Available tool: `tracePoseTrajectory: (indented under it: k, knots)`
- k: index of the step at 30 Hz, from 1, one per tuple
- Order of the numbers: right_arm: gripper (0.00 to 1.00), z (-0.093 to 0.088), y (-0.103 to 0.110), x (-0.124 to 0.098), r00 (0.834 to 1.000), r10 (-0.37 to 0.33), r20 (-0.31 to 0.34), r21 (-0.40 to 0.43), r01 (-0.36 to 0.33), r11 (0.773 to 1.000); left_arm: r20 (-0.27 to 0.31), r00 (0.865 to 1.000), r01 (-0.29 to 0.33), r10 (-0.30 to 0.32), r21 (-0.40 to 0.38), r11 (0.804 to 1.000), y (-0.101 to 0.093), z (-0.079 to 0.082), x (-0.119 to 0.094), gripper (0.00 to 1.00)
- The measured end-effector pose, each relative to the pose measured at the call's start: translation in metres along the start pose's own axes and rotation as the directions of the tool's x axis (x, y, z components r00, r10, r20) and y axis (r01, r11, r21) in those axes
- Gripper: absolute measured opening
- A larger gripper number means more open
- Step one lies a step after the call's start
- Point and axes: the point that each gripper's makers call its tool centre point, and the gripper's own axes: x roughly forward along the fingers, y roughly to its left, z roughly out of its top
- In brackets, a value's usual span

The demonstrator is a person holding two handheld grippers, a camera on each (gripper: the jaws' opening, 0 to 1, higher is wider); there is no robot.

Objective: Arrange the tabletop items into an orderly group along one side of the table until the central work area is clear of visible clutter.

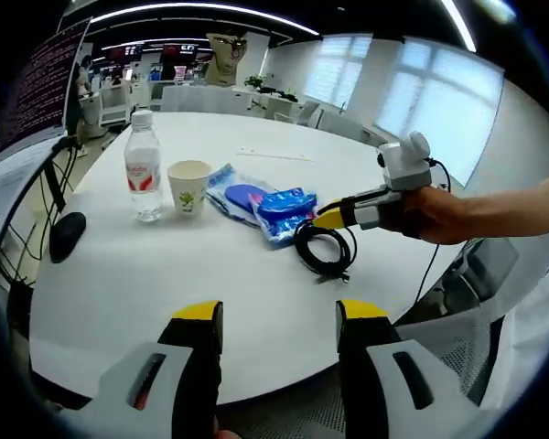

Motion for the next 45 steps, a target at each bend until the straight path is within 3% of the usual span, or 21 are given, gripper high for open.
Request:
tracePoseTrajectory:
  k: [13,23,45]
  knots:
    - [0.26,-0.028,-0.018,-0.024,0.999,-0.05,0.0,0.067,0.05,0.996,0.002,1.0,-0.002,0.002,0.006,1.0,-0.003,0.002,0.003,0.49]
    - [0.27,-0.031,-0.026,-0.033,0.996,-0.085,0.03,0.119,0.081,0.99,-0.004,1.0,-0.006,0.006,0.005,1.0,-0.004,0.002,0.005,0.5]
    - [0.28,-0.046,-0.043,-0.005,0.994,-0.106,-0.034,0.166,0.111,0.98,-0.016,1.0,-0.021,0.021,0.017,1.0,-0.002,0.006,0.008,0.5]
